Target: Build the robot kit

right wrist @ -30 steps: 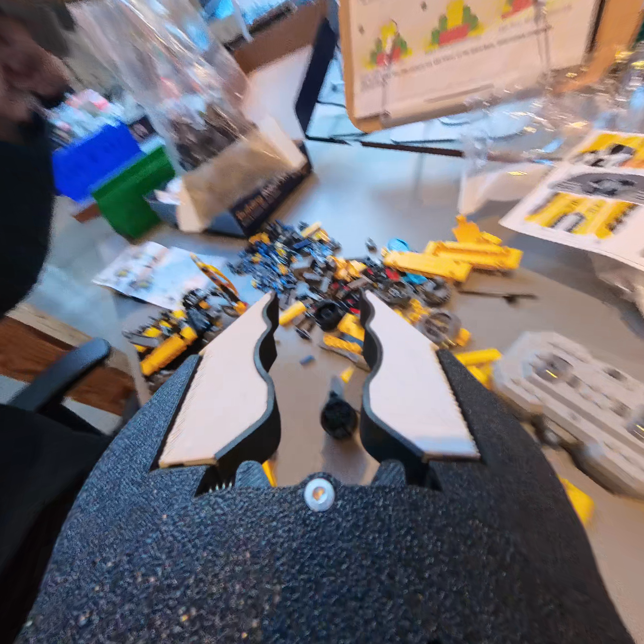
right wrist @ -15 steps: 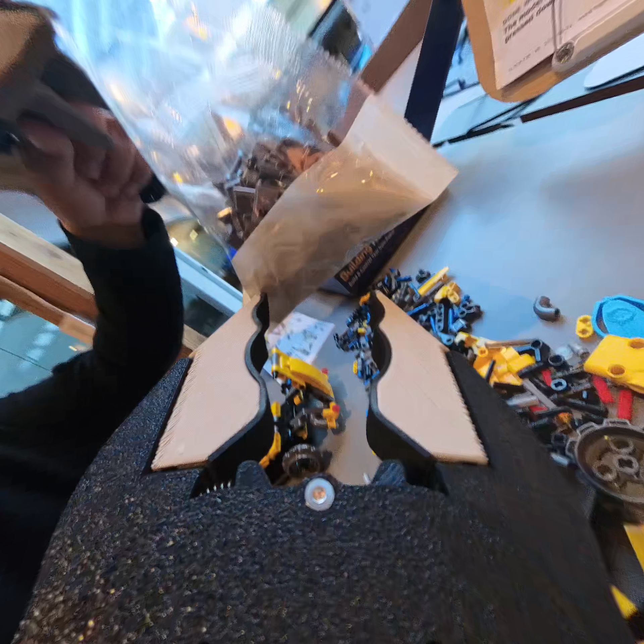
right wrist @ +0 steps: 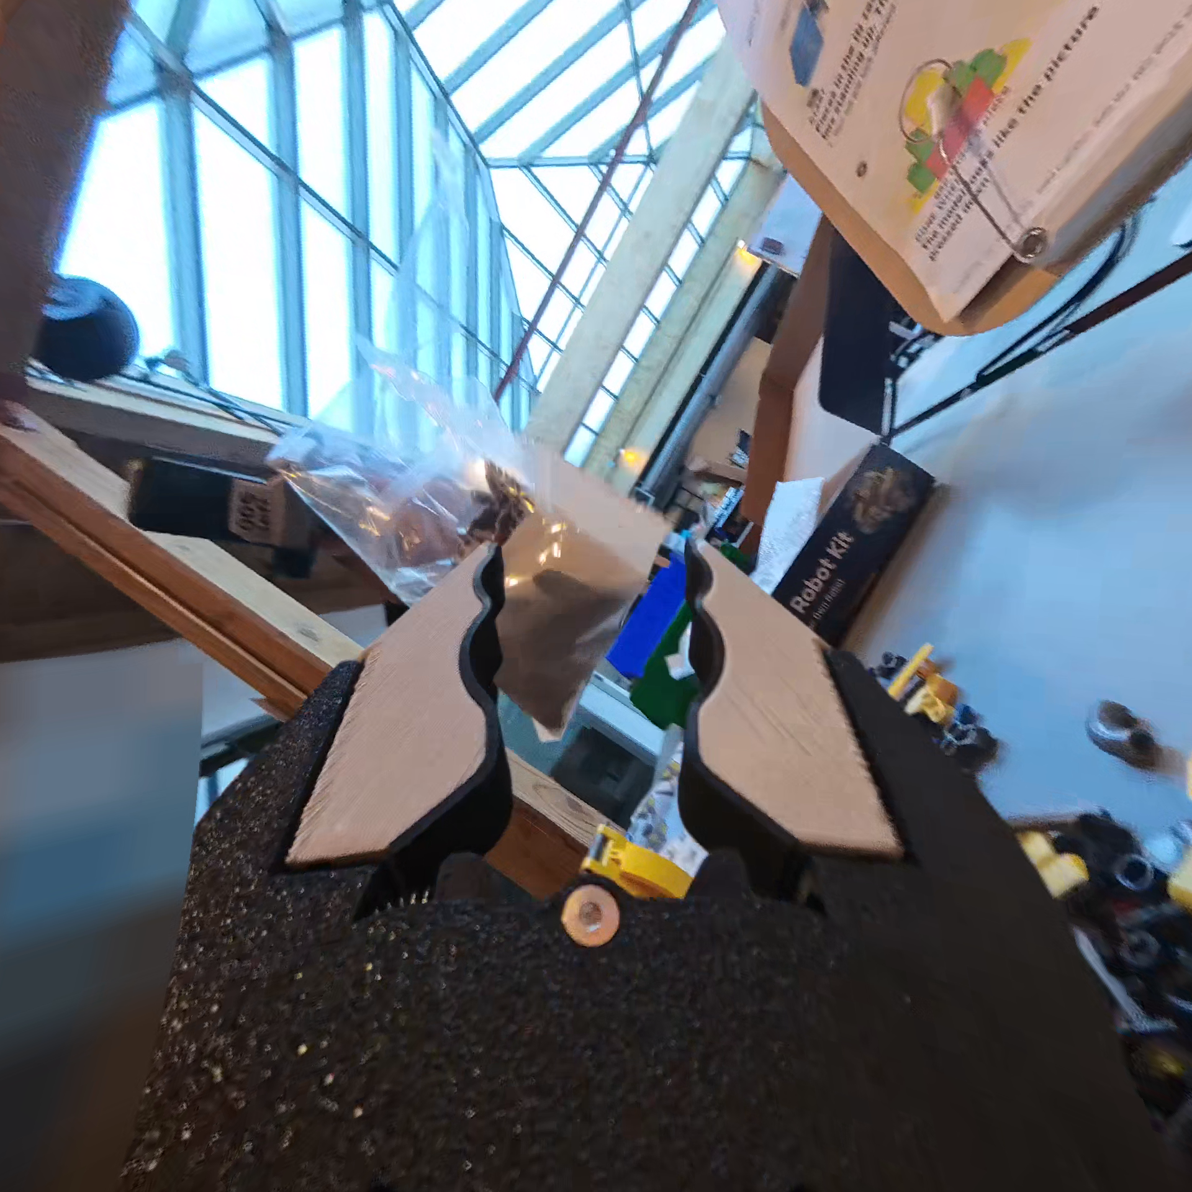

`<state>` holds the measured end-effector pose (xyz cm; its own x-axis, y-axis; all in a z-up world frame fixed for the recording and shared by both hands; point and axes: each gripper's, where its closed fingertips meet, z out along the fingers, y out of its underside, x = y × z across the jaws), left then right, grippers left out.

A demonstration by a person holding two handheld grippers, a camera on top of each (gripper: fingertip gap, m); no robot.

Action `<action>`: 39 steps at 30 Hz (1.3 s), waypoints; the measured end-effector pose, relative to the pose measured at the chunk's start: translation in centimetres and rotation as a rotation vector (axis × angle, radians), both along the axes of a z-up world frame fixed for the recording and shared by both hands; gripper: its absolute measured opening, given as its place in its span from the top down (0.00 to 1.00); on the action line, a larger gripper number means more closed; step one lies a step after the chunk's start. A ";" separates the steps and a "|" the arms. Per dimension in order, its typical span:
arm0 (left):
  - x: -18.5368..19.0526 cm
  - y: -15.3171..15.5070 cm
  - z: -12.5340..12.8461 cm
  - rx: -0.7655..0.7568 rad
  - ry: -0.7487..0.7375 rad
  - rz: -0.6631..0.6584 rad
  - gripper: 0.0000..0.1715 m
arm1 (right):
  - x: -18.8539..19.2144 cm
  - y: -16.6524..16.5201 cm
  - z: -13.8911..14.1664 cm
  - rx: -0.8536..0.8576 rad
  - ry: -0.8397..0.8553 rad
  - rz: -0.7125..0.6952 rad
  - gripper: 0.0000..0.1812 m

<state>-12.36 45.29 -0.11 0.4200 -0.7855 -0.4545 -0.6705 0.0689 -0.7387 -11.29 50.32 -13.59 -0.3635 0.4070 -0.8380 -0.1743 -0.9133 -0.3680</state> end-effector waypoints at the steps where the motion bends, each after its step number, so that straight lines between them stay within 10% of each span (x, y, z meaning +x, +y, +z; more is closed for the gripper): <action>1: -0.2 0.1 0.1 0.001 -0.001 0.005 1.00 | 0.0 0.2 0.3 -0.012 0.018 0.002 0.71; 12: -3.9 0.5 0.5 -0.011 -0.016 0.081 1.00 | 0.6 0.6 2.0 0.041 0.065 -0.027 1.00; 27: -10.2 4.4 -16.2 -0.362 -0.047 0.575 1.00 | -1.7 8.1 -0.2 0.439 -0.588 -0.155 1.00; 39: -10.3 5.4 -21.0 -0.617 -0.111 0.665 1.00 | -3.9 9.4 -1.2 0.587 -0.805 -0.141 1.00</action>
<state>-22.68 50.70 -21.06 0.8892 -0.4561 0.0358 -0.3537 -0.7350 -0.5786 -15.21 59.75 -14.80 0.3060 0.8303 -0.4658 0.2322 -0.5396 -0.8092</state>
